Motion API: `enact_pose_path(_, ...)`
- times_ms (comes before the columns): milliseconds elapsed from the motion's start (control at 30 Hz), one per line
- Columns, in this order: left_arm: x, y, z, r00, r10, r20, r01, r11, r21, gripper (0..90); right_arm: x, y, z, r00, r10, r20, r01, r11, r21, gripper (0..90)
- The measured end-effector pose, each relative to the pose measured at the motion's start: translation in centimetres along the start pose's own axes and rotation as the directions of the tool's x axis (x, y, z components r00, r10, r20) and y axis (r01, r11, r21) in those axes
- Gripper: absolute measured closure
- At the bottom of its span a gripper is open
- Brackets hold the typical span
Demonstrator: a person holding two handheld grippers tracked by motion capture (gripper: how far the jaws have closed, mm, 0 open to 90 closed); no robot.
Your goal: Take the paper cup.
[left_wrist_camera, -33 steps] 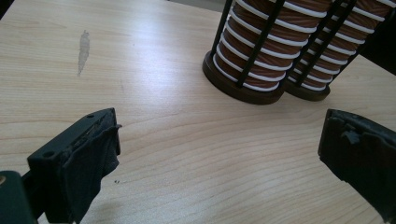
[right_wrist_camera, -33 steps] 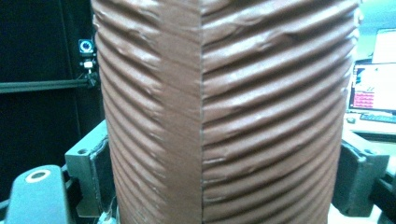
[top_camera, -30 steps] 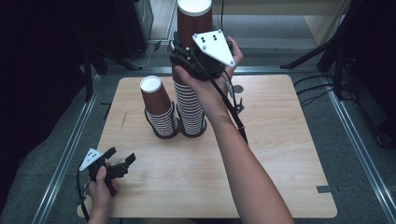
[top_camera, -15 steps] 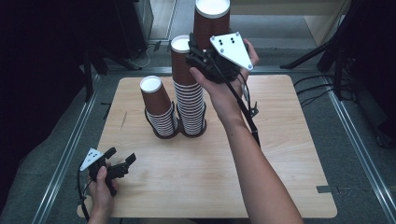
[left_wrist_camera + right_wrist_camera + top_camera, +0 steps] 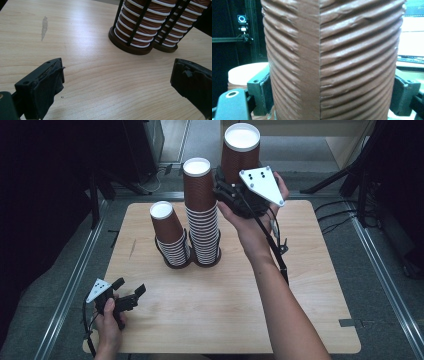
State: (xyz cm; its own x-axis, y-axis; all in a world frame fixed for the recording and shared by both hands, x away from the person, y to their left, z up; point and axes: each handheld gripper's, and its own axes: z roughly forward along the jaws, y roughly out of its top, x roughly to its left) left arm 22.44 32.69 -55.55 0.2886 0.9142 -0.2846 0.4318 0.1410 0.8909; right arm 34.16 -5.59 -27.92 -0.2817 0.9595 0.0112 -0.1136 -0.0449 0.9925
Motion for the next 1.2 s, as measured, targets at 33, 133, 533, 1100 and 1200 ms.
enact_pose_path(33, 0.0, 0.0, 0.0, 1.0000, 0.000, -0.001, 0.000, 1.0000, 0.001, 0.0, -0.2, -0.2, -0.2, 1.0000, -0.003, 0.001, 0.003, 1.000, 0.003, 13.4)
enact_pose_path(133, 0.0, 0.0, 0.0, 1.0000, 0.006, -0.002, -0.006, 1.0000, 0.004, 0.0, -0.7, -0.6, -0.7, 0.9999, -0.013, -0.002, 0.013, 1.000, 0.007, 13.4)
enact_pose_path(533, -0.1, 0.0, 0.1, 0.9999, 0.013, -0.009, -0.013, 0.9999, 0.006, 0.0, -2.1, -2.6, -2.6, 0.9987, -0.050, 0.008, 0.050, 0.998, 0.041, 13.2)
enact_pose_path(1100, -0.3, 0.0, 0.1, 0.9992, 0.021, -0.034, -0.021, 0.9998, 0.004, 0.0, -4.8, -6.8, -5.0, 0.9965, -0.077, 0.030, 0.074, 0.993, 0.089, 12.9)
enact_pose_path(1200, -0.3, 0.1, 0.1, 0.9988, 0.025, -0.042, -0.024, 0.9997, 0.002, 0.0, -5.3, -7.6, -5.4, 0.9942, -0.102, 0.036, 0.098, 0.990, 0.103, 12.8)
